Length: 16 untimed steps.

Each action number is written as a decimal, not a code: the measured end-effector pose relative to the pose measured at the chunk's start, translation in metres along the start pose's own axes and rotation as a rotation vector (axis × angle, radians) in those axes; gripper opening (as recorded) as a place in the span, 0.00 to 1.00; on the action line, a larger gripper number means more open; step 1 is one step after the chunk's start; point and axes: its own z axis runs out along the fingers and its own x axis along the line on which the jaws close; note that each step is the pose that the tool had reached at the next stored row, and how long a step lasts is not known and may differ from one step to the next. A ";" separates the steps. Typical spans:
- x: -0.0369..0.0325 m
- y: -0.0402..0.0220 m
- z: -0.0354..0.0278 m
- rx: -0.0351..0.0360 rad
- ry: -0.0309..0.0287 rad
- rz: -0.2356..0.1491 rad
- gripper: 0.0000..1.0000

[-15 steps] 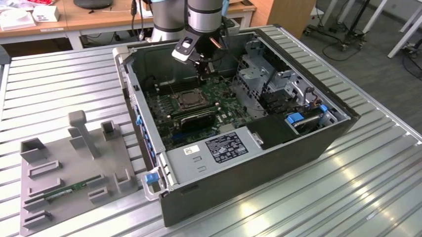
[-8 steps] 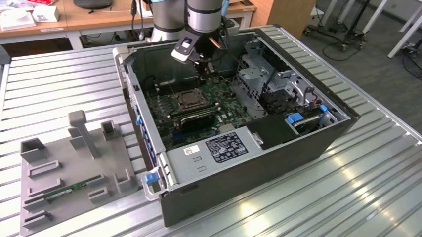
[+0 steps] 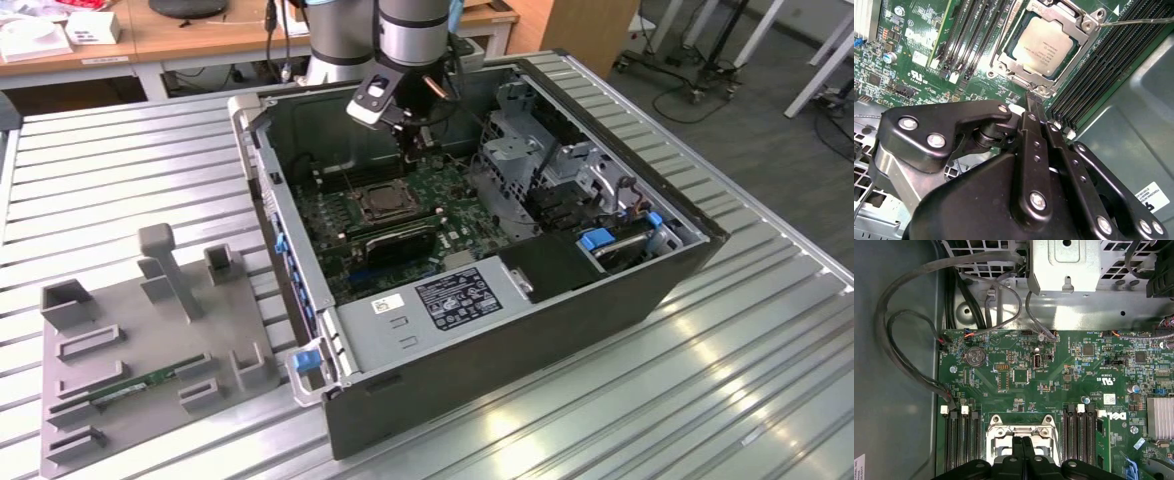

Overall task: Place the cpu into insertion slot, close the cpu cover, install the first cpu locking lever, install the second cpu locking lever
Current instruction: 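Close the cpu cover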

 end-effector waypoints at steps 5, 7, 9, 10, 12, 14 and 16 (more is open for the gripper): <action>0.0000 -0.0001 0.0001 0.0002 0.0035 -0.053 0.11; 0.0000 -0.0001 0.0002 0.0002 0.0060 -0.089 0.11; 0.0000 -0.0001 0.0003 0.0003 0.0083 -0.125 0.11; 0.0000 -0.0001 0.0004 0.0004 0.0096 -0.143 0.11; 0.0000 -0.0001 0.0005 0.0005 0.0119 -0.179 0.11; 0.0000 -0.0001 0.0006 0.0006 0.0145 -0.217 0.11; 0.0000 -0.0001 0.0007 0.0007 0.0169 -0.253 0.11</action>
